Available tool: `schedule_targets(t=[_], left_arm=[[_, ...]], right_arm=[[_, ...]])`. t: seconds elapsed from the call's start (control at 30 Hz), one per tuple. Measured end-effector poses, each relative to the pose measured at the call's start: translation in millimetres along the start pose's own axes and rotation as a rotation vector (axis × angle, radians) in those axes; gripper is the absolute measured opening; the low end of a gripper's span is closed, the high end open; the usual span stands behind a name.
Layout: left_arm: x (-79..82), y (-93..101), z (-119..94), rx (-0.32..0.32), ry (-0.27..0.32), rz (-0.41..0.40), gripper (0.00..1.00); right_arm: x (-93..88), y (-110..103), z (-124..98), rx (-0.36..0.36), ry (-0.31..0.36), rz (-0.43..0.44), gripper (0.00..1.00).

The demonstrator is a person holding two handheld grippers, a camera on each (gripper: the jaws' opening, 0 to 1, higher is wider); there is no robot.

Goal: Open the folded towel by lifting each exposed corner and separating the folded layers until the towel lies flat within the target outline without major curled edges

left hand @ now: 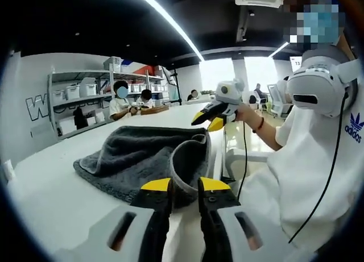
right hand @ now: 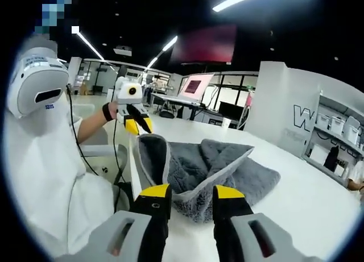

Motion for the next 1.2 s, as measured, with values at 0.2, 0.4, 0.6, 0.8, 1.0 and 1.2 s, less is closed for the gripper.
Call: schedule_targets(t=[0.2, 0.4, 0.6, 0.8, 1.0, 1.2], left_arm=[[-0.7, 0.9, 8, 0.008, -0.001, -0.003, 0.17], [-6.3, 2.0, 14, 0.01, -0.042, -0.008, 0.15], [-10.6, 5.3, 14, -0.027, -0.09, 0.049, 0.05], [-9.8, 6.5, 12, -0.04, -0.093, 0.079, 0.02], [-7.9, 10.4, 10, -0.059, -0.128, 0.134, 0.02], [-8.2, 10.4, 10, -0.059, -0.135, 0.131, 0.02]], right_arm=[[-2.5, 1, 7, 0.001, 0.002, 0.041, 0.26], [-6.3, -2, 6, 0.022, -0.046, 0.053, 0.19], [-10.6, -2, 5, 0.028, -0.08, 0.026, 0.14], [-11.7, -2, 4, 0.041, -0.093, 0.031, 0.08], [-13.4, -3, 5, 0.052, -0.107, 0.029, 0.06], [-14.5, -3, 5, 0.053, -0.112, 0.027, 0.06]])
Point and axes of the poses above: the point that each gripper's makers call its tool centre point, and the gripper's own axes: z roughly forward along the fingers, y roughly to its right, x roughly out of its top, the point moved 10 cm from there along -z, roughly backward along the fingers, and after that the axes turned 13 degrees about z, right-handed, at the moved point
